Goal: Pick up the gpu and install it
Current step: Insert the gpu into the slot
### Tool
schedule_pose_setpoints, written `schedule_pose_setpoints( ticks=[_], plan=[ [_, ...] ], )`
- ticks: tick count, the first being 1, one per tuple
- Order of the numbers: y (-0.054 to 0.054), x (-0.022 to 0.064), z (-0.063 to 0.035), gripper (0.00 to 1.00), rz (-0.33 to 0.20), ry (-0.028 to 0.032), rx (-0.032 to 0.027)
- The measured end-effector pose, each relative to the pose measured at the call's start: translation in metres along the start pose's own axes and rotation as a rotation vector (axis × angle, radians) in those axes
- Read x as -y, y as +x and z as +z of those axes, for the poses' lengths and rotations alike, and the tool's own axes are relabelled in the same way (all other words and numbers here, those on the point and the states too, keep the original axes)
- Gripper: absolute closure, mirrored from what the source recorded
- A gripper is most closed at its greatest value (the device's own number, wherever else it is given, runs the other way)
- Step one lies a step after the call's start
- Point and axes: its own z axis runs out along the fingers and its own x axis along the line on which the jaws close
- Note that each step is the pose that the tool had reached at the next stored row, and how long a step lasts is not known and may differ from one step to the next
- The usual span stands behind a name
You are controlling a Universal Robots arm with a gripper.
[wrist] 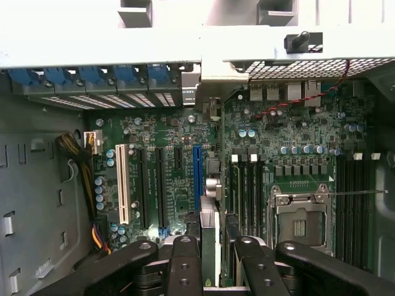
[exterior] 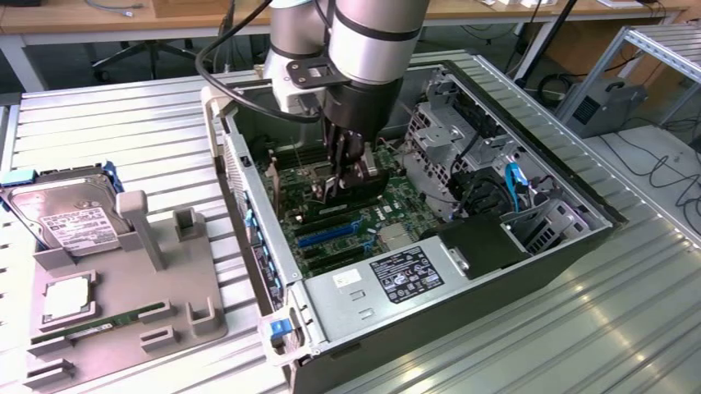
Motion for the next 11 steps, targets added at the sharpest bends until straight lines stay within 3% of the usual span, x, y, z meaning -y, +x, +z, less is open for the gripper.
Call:
schedule_pose_setpoints(
  ticks=[11],
  plan=[
    [0.0001,0.0,0.0042,0.74,0.0,0.0,0.0]
  ],
)
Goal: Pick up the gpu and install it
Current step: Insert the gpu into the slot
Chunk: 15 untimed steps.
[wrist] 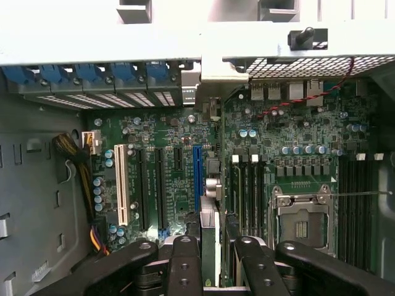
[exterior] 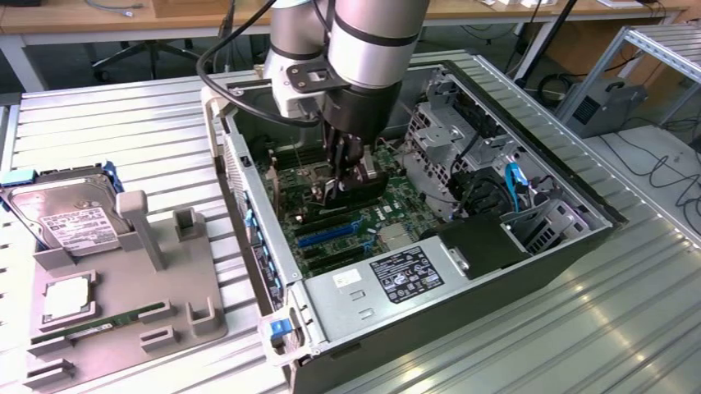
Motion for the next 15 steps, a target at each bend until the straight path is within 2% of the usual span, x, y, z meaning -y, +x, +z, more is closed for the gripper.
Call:
schedule_pose_setpoints(
  ticks=[15],
  plan=[
    [0.0001,0.0001,0.0048,0.74,0.0,0.0001,0.0]
  ],
)
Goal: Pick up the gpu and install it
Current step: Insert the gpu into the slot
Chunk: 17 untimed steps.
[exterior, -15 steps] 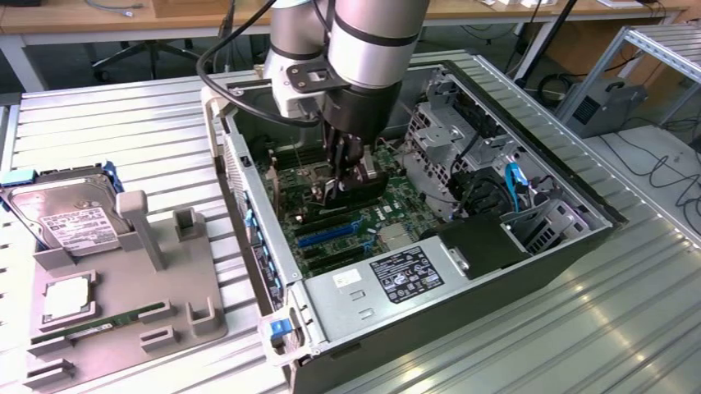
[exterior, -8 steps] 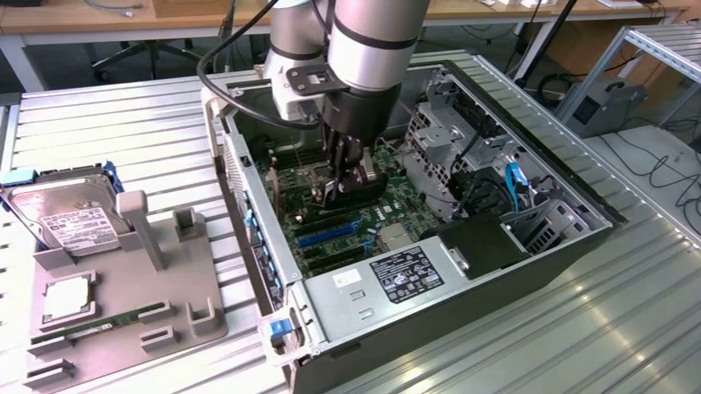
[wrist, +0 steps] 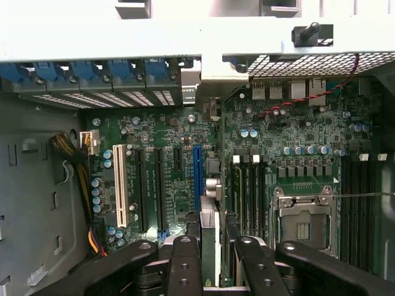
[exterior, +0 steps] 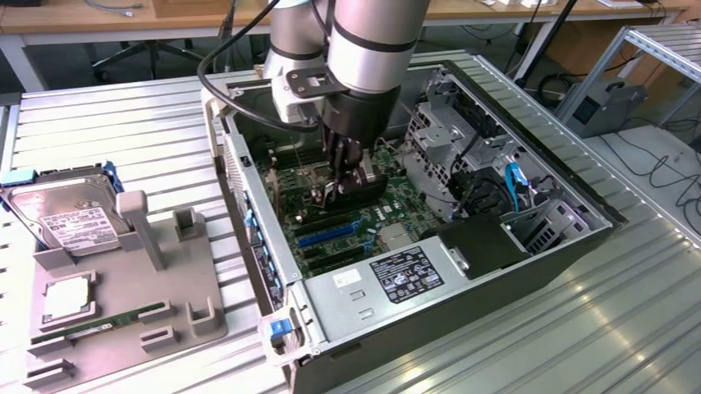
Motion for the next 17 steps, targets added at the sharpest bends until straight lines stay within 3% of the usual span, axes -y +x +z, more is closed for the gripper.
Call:
schedule_pose_setpoints(
  ticks=[17],
  plan=[
    [0.0001,0.0001,0.0052,0.74,0.0,0.0001,0.0001]
  ],
)
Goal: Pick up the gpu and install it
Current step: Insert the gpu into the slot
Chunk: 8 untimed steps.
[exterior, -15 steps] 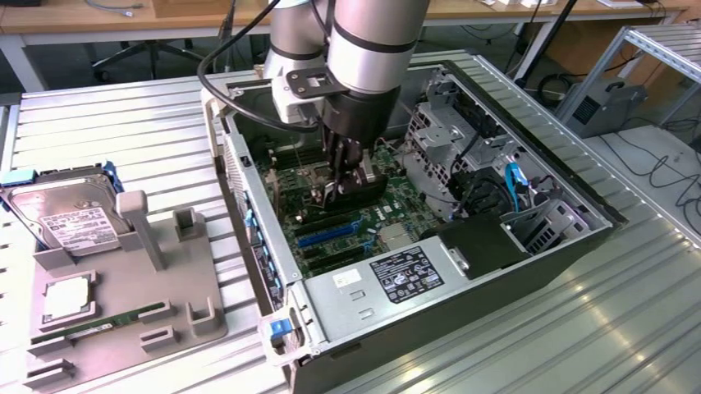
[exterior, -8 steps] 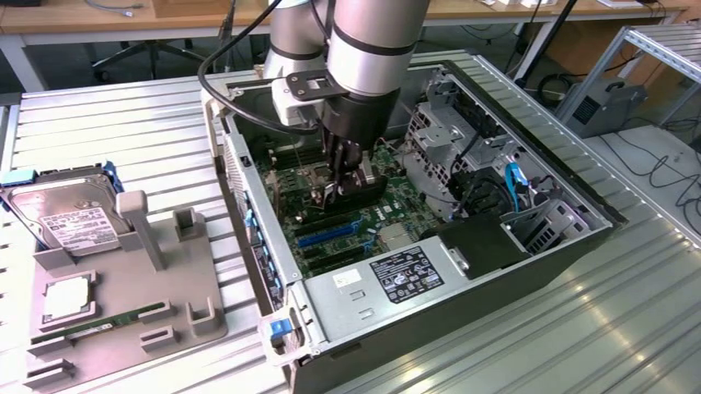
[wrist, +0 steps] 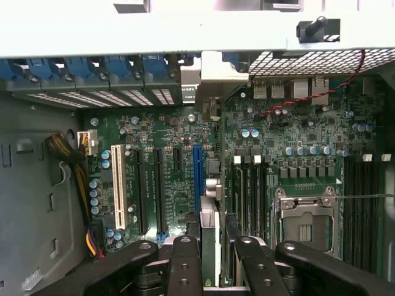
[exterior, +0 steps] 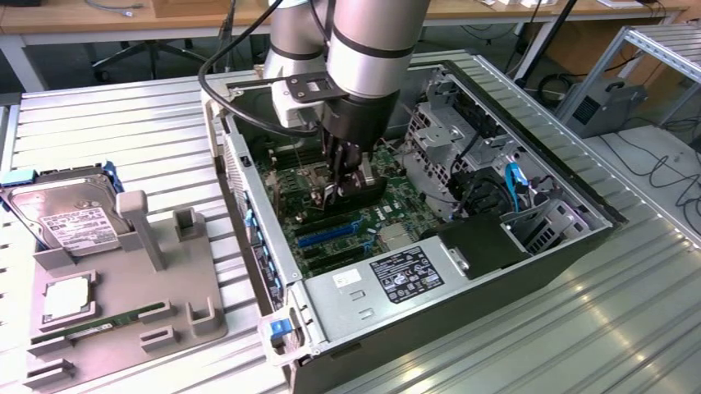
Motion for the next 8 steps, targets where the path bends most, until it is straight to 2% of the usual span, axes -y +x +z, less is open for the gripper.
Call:
schedule_pose_setpoints(
  ticks=[8],
  plan=[
    [0.0001,-0.0002,0.0027,0.74,0.0,0.0,0.0]
  ],
)
